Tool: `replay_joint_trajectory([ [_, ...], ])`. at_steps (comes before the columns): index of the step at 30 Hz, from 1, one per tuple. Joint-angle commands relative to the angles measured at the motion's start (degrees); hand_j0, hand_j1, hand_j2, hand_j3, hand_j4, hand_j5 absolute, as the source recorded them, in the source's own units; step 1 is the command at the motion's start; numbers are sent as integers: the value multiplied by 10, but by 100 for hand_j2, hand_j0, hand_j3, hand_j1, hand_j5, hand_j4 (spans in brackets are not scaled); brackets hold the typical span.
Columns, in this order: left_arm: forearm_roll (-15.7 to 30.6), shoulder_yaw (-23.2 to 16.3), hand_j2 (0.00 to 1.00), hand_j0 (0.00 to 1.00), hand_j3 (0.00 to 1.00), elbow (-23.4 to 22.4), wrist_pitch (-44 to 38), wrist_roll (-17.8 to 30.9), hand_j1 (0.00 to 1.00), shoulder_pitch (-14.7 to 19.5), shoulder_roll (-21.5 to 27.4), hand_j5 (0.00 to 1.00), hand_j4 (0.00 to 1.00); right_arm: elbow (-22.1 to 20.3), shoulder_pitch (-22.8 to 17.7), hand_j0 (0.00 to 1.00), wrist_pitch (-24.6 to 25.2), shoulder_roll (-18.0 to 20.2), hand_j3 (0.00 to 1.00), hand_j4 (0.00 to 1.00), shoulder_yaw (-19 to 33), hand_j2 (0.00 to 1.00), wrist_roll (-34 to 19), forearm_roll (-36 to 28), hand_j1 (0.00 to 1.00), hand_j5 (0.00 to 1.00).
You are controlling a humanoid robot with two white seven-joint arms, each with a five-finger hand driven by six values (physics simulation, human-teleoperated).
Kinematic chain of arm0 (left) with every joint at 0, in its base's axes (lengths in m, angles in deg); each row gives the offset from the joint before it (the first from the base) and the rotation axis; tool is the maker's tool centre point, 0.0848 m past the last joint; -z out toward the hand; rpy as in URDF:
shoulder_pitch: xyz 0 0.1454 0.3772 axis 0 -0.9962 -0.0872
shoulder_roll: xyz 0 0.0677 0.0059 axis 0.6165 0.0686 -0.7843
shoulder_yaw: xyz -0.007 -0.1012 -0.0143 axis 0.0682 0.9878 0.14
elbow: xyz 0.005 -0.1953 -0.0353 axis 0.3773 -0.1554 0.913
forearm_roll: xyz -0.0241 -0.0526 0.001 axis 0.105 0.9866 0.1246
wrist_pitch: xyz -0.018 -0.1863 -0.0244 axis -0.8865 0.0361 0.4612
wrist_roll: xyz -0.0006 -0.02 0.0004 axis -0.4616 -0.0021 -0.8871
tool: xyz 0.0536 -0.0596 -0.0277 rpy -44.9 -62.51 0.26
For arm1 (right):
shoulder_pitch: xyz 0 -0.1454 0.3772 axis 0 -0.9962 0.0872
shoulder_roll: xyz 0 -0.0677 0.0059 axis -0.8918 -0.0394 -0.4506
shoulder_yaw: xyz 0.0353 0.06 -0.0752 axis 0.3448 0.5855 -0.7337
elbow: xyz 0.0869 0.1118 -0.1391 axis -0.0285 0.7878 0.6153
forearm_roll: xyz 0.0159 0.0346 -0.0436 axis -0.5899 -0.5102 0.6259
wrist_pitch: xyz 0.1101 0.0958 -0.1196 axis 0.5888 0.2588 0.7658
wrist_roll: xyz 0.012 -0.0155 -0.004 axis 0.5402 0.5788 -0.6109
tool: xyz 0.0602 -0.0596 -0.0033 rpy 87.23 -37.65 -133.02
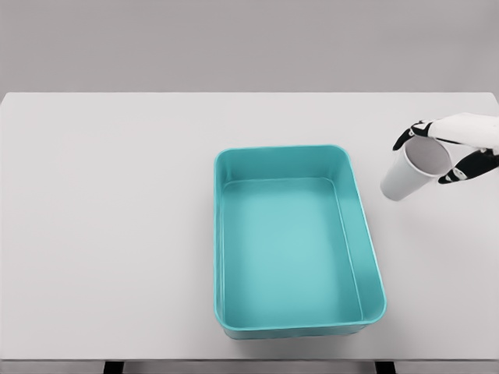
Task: Put the paper cup into the basket with your right arm
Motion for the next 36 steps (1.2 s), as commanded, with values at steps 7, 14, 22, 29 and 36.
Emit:
replay_joint_trajectory([
  [7, 0, 0, 100, 100, 100, 0, 0, 0, 100, 0, 0, 100, 100, 0, 12, 66, -9, 1, 66, 66, 4, 66, 0, -8, 66, 66],
  [14, 0, 0, 100, 100, 100, 0, 0, 0, 100, 0, 0, 100, 100, 0, 28, 66, -23, -2, 66, 66, 4, 66, 0, -28, 66, 66],
  [22, 0, 0, 100, 100, 100, 0, 0, 0, 100, 0, 0, 100, 100, 0, 40, 66, -35, -7, 66, 66, 4, 66, 0, -37, 66, 66],
  [29, 0, 0, 100, 100, 100, 0, 0, 0, 100, 0, 0, 100, 100, 0, 46, 66, -36, -21, 66, 66, 4, 66, 0, -43, 66, 66],
  [36, 0, 0, 100, 100, 100, 0, 0, 0, 100, 0, 0, 100, 100, 0, 56, 66, -36, -49, 66, 66, 4, 66, 0, -44, 66, 66],
])
